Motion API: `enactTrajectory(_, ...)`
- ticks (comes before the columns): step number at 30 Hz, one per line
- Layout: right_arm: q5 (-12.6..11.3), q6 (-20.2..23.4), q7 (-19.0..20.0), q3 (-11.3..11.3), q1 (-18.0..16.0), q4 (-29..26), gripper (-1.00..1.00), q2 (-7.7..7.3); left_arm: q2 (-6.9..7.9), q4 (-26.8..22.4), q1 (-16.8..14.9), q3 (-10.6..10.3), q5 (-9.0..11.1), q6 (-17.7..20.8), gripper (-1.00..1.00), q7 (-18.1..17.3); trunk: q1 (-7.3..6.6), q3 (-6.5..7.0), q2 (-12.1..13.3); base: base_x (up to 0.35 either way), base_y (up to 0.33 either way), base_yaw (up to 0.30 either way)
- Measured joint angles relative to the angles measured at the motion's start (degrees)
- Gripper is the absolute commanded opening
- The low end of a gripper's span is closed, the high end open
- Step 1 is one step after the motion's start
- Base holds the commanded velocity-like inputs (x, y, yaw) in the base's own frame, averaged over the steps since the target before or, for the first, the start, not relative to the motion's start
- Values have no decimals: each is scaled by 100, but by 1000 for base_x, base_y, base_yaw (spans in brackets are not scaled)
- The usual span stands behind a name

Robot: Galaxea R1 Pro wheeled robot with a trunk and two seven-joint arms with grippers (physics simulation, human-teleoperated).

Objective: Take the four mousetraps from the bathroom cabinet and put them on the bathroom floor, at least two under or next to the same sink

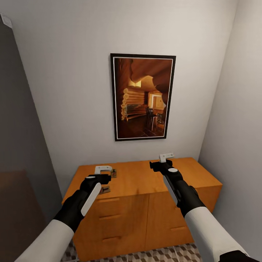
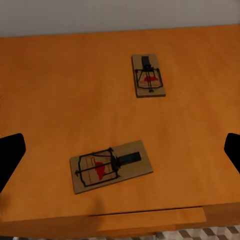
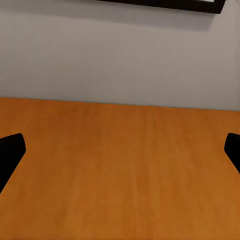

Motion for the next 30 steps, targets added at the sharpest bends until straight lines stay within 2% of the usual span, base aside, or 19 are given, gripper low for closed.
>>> enactTrajectory(11, -1, 1, -2, 0, 0, 0, 100, -1, 13, -4, 3, 174, -6, -3, 100, 9, -1, 0, -1, 52, 0, 0)
enactTrajectory(18, -1, 1, -3, 0, 0, 0, 100, -1, 47, -4, 7, 201, -2, -4, 100, 7, -1, 0, 0, 173, 0, 0)
enactTrajectory(30, -2, 1, 0, 1, 0, 0, 100, 0, 149, -4, 9, 213, -1, -4, 100, 5, 0, 0, 0, 25, 0, 0)
